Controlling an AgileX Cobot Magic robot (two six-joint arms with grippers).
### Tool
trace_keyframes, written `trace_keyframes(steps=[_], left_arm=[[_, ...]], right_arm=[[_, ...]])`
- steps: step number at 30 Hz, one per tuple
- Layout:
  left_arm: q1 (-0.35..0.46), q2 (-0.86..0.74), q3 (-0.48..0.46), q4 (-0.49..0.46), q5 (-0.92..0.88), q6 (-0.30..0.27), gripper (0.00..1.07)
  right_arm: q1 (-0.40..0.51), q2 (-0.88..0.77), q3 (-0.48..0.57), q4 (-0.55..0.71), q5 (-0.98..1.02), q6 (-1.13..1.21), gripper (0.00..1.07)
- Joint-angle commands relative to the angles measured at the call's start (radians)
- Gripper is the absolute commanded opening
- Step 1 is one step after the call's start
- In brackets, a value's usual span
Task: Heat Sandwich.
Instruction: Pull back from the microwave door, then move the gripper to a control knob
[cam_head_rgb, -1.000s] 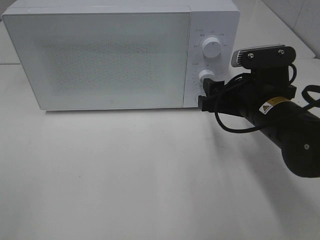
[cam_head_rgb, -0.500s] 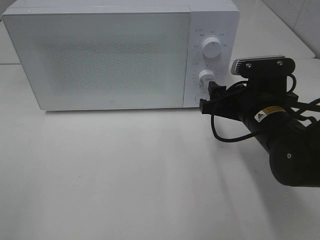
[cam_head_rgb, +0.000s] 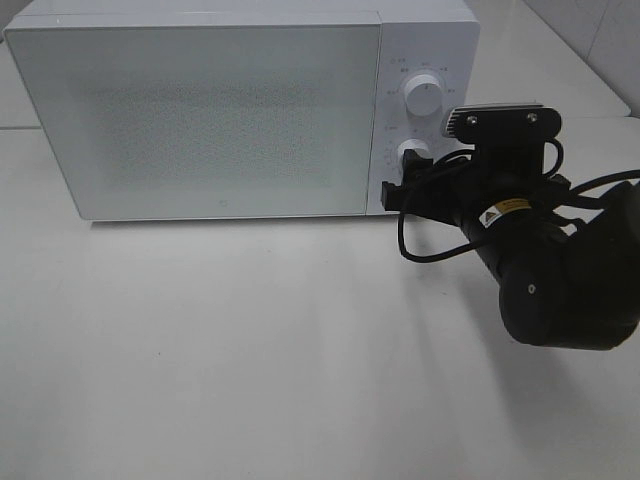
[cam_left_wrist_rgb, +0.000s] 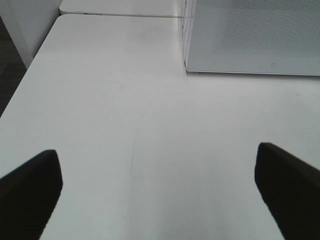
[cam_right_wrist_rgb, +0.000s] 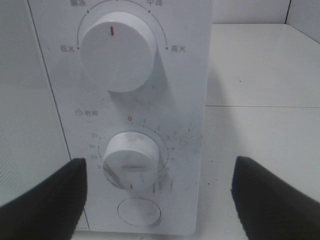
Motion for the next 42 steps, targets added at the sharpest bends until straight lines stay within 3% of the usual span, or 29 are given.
trace_keyframes(steps=[1,12,33,37,42], left_arm=[[-0.005,-0.026,0.003,-0.006,-0.007,0.001,1.01],[-0.005,-0.026,0.003,-0.006,-0.007,0.001,1.01],[-0.005,-0.026,0.003,-0.006,-0.007,0.001,1.01],[-0.005,-0.026,0.003,-0.006,-0.007,0.001,1.01],[-0.005,-0.026,0.003,-0.006,-0.007,0.001,1.01]], right_arm=[[0.005,0.015,-0.033,-0.009,-0.026,0.000,0.76],[0.002,0.111,-0.128,-0.020,-0.022,0.000,0.76],[0.003,0.167,-0.177,-0.031,-0.024,-0.002,0.76],[0.003,0.167,-0.177,-0.030,-0.026,-0.003,0.72],[0.003,0.167,-0.174,-0.026,-0.027,-0.003,0.59]])
